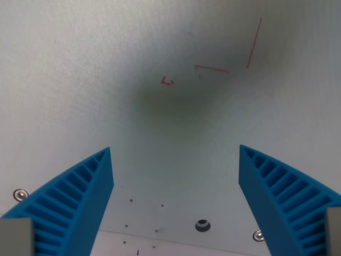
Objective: Move in gripper negative x
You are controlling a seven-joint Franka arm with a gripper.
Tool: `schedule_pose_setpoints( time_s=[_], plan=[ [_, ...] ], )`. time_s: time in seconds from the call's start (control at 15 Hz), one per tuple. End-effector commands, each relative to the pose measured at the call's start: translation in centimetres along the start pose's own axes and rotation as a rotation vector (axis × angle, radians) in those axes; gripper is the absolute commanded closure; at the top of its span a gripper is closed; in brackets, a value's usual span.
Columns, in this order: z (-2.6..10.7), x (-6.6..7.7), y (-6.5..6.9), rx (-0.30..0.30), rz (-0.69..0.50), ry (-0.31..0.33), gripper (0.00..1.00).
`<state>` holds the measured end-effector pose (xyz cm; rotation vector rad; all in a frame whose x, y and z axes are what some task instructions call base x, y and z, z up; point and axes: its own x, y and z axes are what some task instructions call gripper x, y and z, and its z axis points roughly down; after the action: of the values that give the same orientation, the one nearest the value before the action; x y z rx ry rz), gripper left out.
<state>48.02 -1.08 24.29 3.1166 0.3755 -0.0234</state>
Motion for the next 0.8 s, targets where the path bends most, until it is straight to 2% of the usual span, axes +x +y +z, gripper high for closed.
schedule_pose_setpoints(
  time_s=[0.07,0.8],
  plan=[
    [-0.1,-0.5,0.0,-0.001,0.0,0.002,0.0],
    [-0.1,-6.0,0.0,-0.001,0.0,0.002,0.0]
  ],
)
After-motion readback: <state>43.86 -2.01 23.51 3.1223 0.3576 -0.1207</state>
